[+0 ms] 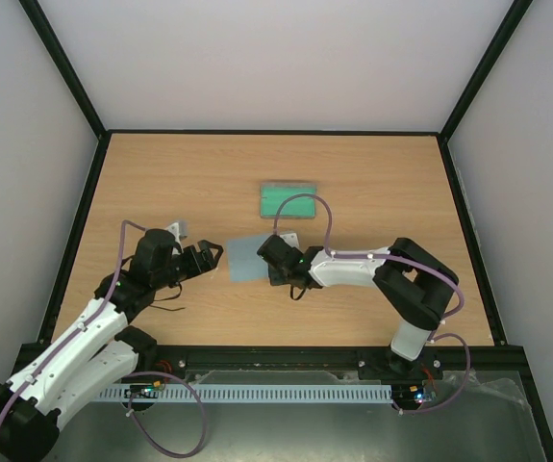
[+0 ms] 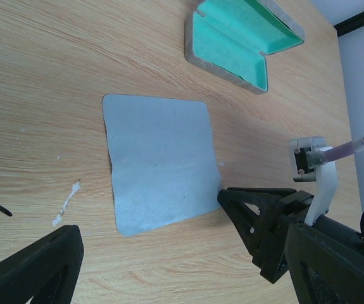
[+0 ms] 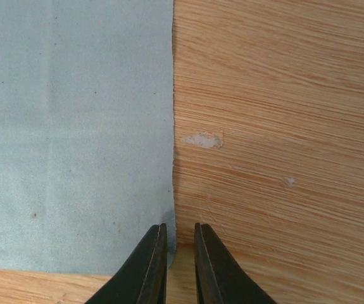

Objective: Organize the sunglasses
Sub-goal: Move the glasses cleaning cloth to the center of the board.

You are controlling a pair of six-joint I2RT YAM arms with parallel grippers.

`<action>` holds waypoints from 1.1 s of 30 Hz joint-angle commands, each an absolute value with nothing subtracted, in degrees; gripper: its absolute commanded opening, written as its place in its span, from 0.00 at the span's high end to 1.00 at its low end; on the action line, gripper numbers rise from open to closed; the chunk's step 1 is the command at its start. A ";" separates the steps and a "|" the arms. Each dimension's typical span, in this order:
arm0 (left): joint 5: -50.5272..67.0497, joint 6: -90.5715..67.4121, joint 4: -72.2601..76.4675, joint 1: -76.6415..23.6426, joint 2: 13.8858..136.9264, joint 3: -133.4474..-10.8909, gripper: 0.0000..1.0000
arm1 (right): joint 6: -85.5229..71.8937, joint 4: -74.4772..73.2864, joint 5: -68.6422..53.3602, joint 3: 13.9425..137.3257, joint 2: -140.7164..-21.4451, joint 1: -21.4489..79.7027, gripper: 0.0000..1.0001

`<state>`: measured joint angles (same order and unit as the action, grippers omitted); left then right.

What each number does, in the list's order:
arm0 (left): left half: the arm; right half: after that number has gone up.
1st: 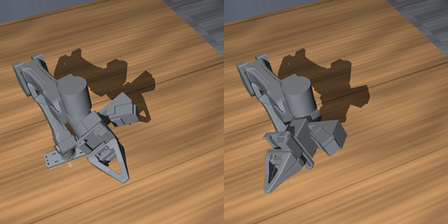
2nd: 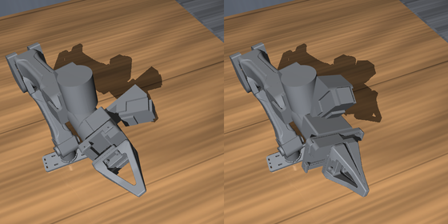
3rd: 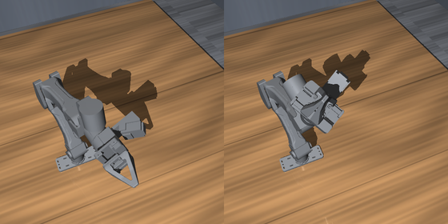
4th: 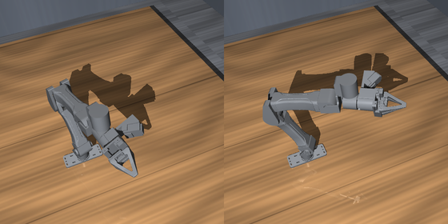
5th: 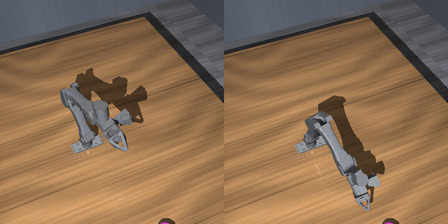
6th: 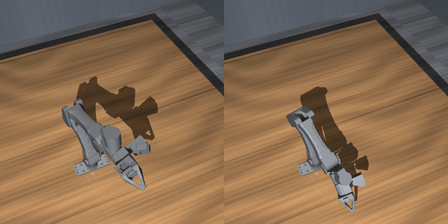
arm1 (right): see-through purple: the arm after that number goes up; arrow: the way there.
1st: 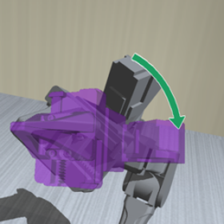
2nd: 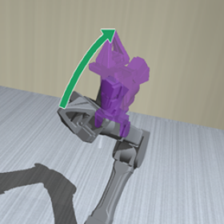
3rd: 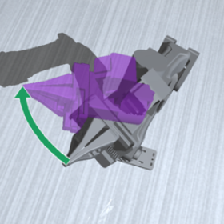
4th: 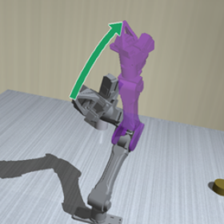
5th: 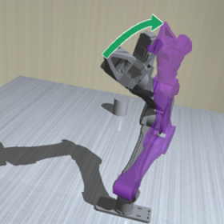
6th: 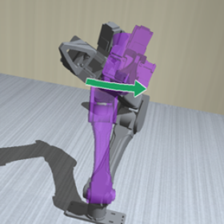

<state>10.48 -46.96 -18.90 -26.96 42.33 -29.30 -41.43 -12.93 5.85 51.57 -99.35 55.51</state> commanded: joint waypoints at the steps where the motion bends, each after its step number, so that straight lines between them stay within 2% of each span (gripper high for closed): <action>1: 11.38 -47.16 -18.12 -26.72 42.58 -28.81 0.11 | -41.74 -16.46 8.26 50.77 -101.14 56.07 0.87; 8: 11.76 -46.87 -17.81 -26.72 43.37 -29.16 0.12 | -42.32 -18.73 9.65 49.62 -99.93 57.62 0.93; 15: 12.15 -46.85 -17.23 -26.71 43.94 -29.26 0.12 | -44.16 -20.92 10.99 45.83 -96.18 58.04 0.95; 25: 13.47 -47.17 -15.09 -26.85 45.29 -28.36 0.13 | -50.13 -23.11 9.12 34.90 -82.35 58.25 0.95; 28: 14.34 -47.48 -13.34 -27.49 46.45 -27.44 0.16 | -52.19 -23.15 7.57 31.26 -77.39 58.36 0.95; 30: 14.37 -47.70 -12.18 -28.64 47.90 -27.17 0.17 | -52.60 -23.64 7.31 30.08 -73.88 58.36 0.92; 33: 13.85 -48.15 -10.19 -30.27 49.89 -27.54 0.17 | -52.68 -25.92 8.87 32.39 -68.54 58.43 0.80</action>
<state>13.13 -47.40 -13.74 -28.58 47.86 -27.90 -50.70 -21.61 7.22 30.79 -74.48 57.89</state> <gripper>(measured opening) 0.827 0.142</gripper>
